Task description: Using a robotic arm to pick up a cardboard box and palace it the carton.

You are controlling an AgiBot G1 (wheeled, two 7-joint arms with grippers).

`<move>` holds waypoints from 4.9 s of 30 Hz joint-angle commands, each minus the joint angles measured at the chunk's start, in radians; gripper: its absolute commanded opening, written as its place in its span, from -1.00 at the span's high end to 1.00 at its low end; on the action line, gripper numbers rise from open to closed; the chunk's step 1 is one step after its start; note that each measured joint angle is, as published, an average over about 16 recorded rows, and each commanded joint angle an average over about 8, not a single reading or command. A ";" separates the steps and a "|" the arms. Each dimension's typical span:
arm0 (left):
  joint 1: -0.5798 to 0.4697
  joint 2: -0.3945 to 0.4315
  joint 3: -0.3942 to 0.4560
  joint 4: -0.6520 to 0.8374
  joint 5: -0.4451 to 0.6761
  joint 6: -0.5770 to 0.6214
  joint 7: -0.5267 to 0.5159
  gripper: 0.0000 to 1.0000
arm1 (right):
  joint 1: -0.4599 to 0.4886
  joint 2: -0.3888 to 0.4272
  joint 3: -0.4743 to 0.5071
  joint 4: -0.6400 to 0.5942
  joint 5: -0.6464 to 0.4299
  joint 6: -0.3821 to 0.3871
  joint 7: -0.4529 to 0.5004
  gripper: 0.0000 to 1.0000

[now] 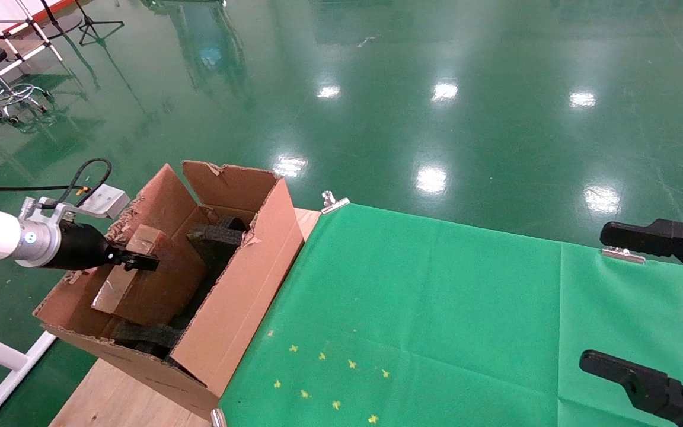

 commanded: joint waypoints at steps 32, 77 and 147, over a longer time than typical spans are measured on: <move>-0.032 -0.116 -0.192 -0.143 -0.284 0.402 0.308 -1.00 | 0.000 0.000 0.000 0.000 0.000 0.000 0.000 -1.00; 0.244 -0.129 -0.250 -0.626 -0.665 0.488 0.277 -1.00 | 0.000 0.000 0.000 0.000 0.000 0.000 0.000 -1.00; 0.676 -0.138 -0.326 -1.324 -1.227 0.529 0.203 -1.00 | 0.000 0.000 0.000 -0.001 0.000 0.001 0.000 -1.00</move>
